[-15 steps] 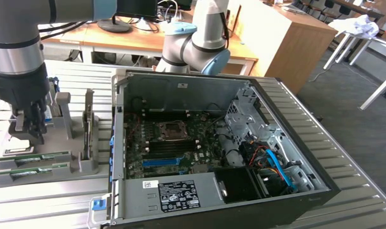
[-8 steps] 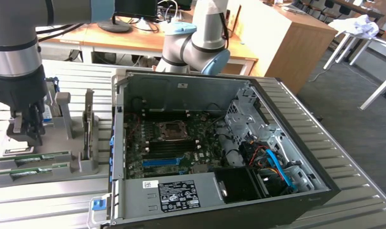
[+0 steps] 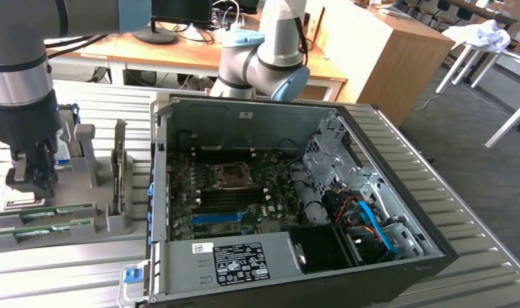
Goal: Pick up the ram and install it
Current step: 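Pick up the ram and move it above insertion slot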
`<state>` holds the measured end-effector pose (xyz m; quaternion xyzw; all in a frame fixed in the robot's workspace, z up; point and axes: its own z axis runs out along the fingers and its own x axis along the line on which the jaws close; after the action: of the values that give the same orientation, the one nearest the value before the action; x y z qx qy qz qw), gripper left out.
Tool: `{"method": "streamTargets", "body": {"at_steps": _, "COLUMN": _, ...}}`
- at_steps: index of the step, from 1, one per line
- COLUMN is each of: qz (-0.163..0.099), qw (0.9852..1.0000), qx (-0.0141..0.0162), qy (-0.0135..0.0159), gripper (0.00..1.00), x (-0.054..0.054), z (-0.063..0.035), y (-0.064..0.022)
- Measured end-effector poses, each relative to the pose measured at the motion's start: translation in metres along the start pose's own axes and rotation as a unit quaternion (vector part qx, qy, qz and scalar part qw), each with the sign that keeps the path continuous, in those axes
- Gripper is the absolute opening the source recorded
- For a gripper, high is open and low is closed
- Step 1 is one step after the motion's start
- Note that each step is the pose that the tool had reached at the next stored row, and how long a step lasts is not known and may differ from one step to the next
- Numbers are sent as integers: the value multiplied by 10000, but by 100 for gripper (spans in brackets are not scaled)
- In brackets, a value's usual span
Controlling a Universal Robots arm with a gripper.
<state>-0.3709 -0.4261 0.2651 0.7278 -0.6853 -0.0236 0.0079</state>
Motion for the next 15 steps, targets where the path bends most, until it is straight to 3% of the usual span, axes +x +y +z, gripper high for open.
{"method": "streamTargets", "body": {"at_steps": 15, "qz": -43, "qw": 10000, "qx": -1, "qy": 2, "gripper": 36, "x": 43, "z": 71, "y": 44}}
